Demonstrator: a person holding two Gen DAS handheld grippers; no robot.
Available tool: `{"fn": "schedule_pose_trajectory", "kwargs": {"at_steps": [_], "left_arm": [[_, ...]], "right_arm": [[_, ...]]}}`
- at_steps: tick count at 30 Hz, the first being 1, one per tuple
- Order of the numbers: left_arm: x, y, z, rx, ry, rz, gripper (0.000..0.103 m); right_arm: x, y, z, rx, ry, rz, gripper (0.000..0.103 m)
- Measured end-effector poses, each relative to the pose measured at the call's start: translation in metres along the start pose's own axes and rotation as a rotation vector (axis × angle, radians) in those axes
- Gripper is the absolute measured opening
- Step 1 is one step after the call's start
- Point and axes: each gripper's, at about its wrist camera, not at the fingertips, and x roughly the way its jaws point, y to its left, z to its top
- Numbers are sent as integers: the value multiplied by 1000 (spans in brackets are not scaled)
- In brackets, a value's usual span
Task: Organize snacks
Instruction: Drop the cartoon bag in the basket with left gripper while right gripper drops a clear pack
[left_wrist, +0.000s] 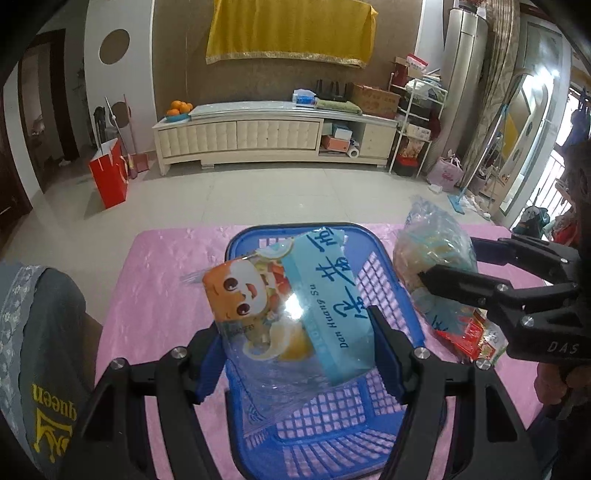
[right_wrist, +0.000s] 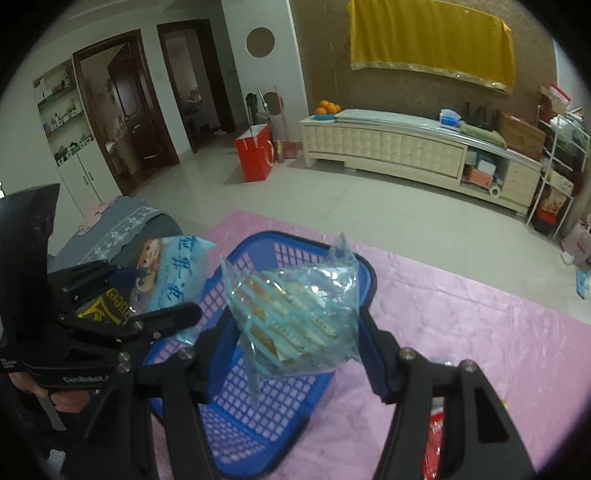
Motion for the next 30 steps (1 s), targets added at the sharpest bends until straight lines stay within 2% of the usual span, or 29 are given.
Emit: {"fn": "schedule_pose_trajectory", "kwargs": {"at_steps": [6,15,19,22,24,25,30], "left_arm": [[27,9,14,13,24,-1,67],[59,13,22,16,101,-16,70],[62,7,20,64,95,26,73],[61,10,18,55,87,36,76],[60,14,19,39,89,29,76],[58,15,18,33,90,25,76],[46,22,15,13,80,24,76]], "right_arm": [[22,-4,8,6,32,34,66],[39,-9,13,-5,86,22,67],[45,-6,9,-36,104,-4,71],[48,-6,9,-37,125,-16,79],[49,-9,10,-29,131,-4,92],[47,-10,11,-25,129,-4,95],[33,-12,14,-12,112,-37,97]]}}
